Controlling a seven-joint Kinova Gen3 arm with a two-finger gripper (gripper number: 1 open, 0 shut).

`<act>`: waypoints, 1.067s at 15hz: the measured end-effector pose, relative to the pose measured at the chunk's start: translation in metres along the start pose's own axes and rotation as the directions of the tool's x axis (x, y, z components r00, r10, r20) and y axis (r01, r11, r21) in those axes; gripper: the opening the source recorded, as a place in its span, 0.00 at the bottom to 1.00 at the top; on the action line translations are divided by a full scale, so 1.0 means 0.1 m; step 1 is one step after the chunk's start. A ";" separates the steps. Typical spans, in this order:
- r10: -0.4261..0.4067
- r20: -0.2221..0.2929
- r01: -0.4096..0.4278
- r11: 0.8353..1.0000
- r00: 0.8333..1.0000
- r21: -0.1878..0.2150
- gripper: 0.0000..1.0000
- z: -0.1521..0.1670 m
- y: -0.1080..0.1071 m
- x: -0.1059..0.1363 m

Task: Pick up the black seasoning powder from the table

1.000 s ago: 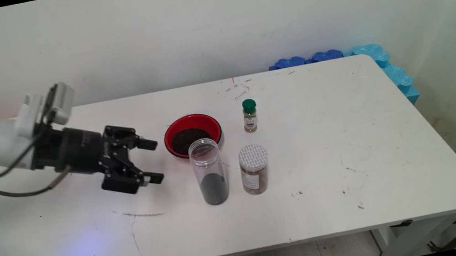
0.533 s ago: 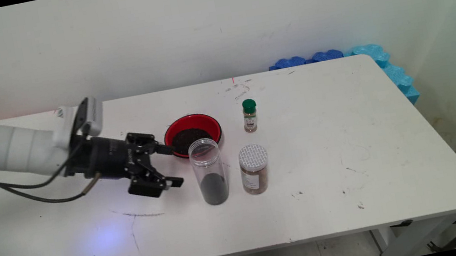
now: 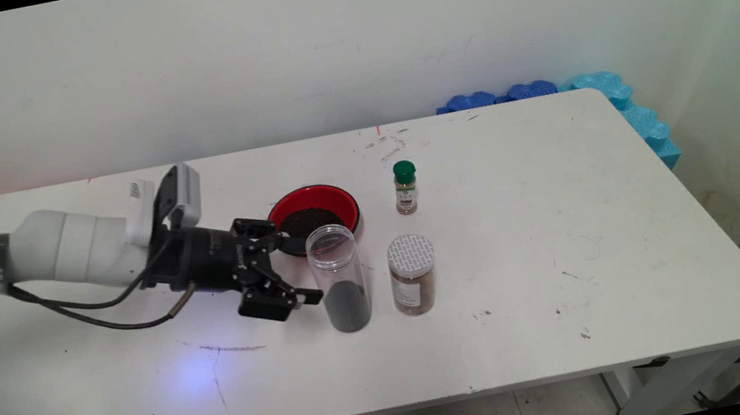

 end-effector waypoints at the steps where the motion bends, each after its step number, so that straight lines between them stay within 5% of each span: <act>1: 0.003 -0.003 -0.003 1.000 1.000 -0.002 1.00 0.04 0.00 0.00; 16: 0.064 -0.032 -0.065 0.997 0.997 -0.031 1.00 0.33 -0.02 0.07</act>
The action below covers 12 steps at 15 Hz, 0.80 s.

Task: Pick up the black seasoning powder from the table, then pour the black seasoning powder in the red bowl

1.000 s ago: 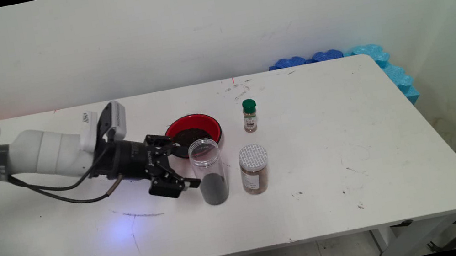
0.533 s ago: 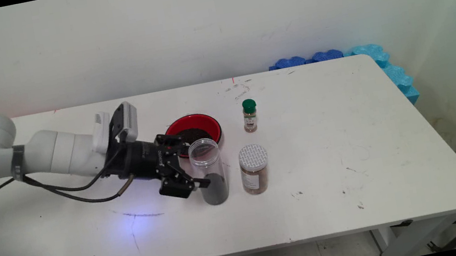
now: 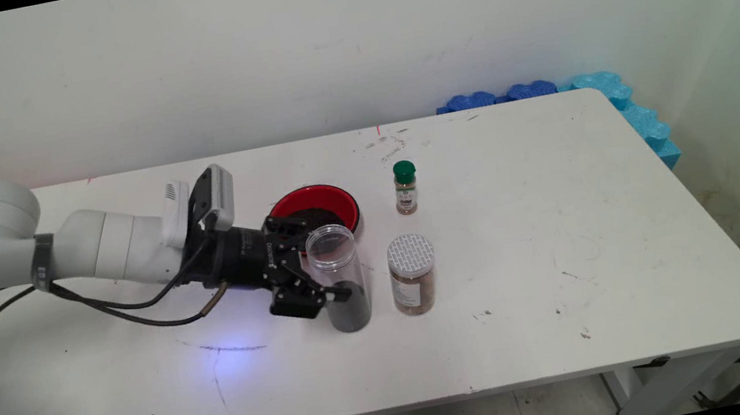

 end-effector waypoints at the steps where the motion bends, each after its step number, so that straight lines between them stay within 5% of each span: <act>1: 0.001 0.000 -0.001 1.000 1.000 -0.001 0.00 0.01 -0.01 0.00; 12: -0.020 -0.002 0.020 1.000 1.000 -0.018 0.00 -0.27 -0.08 0.24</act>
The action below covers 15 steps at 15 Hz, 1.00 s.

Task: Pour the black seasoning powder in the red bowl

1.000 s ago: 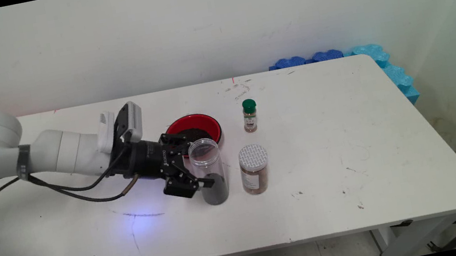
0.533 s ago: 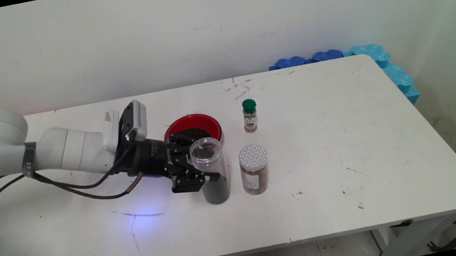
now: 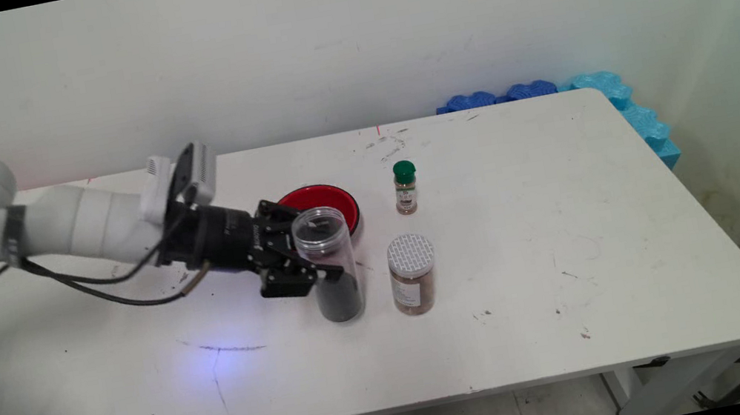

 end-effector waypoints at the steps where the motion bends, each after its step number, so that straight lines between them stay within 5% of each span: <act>1: -0.008 -0.002 0.008 1.000 1.000 -0.011 0.00 -0.08 0.01 0.04; 11: -0.071 -0.004 0.070 0.993 0.997 -0.096 0.00 -0.80 0.01 0.41; 15: -0.132 -0.022 0.129 0.987 0.991 -0.097 0.00 -1.00 -0.12 0.65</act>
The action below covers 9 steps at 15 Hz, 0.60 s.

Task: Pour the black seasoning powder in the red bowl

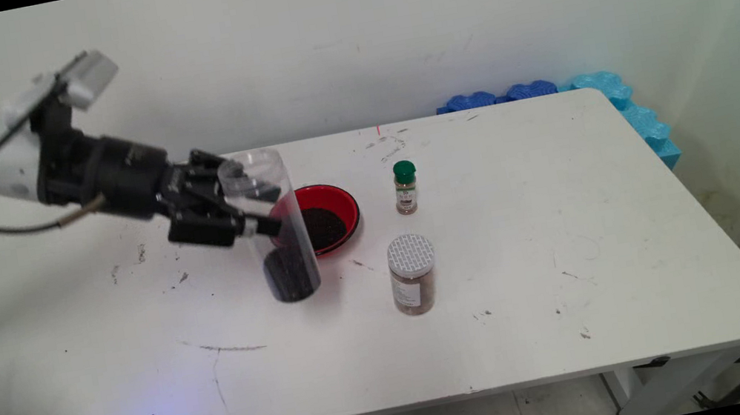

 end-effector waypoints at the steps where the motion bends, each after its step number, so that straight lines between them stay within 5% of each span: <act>1: -0.022 -0.005 0.022 1.000 1.000 -0.002 0.00 -0.03 -0.02 0.05; 9: -0.254 -0.019 0.254 0.967 0.967 0.015 0.00 -0.04 -0.28 0.26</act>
